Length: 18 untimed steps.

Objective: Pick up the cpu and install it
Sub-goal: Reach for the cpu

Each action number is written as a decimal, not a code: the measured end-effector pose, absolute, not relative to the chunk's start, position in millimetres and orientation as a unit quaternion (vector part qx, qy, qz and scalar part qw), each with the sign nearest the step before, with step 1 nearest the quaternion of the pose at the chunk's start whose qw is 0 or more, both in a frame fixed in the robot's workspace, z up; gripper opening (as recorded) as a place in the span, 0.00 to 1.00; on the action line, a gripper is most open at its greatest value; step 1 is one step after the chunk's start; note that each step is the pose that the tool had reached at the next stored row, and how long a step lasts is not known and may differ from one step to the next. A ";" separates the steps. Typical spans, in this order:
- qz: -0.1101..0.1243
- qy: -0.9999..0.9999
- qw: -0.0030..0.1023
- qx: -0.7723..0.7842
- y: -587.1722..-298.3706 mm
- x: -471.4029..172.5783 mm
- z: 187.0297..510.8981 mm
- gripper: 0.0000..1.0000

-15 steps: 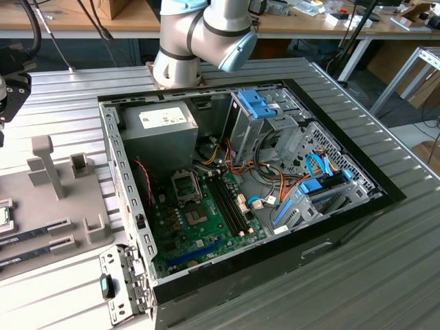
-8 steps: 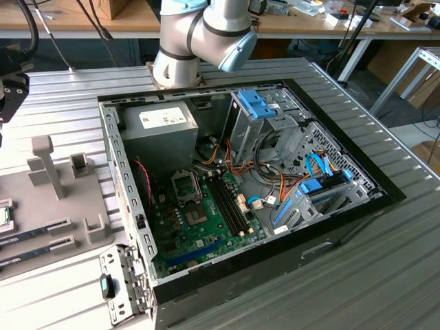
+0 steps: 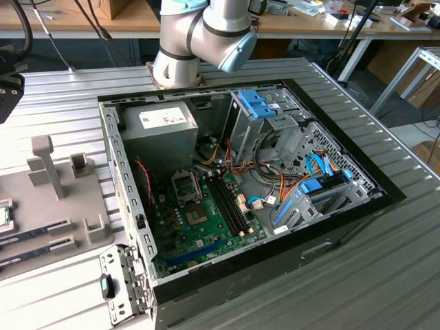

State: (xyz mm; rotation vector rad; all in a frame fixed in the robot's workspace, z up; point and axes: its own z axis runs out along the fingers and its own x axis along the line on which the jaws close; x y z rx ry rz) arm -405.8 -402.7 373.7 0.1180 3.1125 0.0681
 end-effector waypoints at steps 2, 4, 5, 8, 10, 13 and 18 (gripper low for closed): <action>0.022 0.999 0.013 0.038 -402.8 -407.4 373.6 0.11; 0.022 0.999 0.013 0.038 -402.8 -409.3 373.5 0.11; 0.022 0.999 0.013 0.038 -402.8 -410.6 373.4 0.11; 0.022 0.999 0.013 0.038 -402.7 -412.7 372.9 0.11; 0.022 0.999 0.013 0.038 -402.2 -413.7 372.5 0.11; 0.022 0.999 0.013 0.038 -400.1 -414.9 371.9 0.11; 0.022 0.999 0.013 0.038 -393.4 -416.0 370.9 0.11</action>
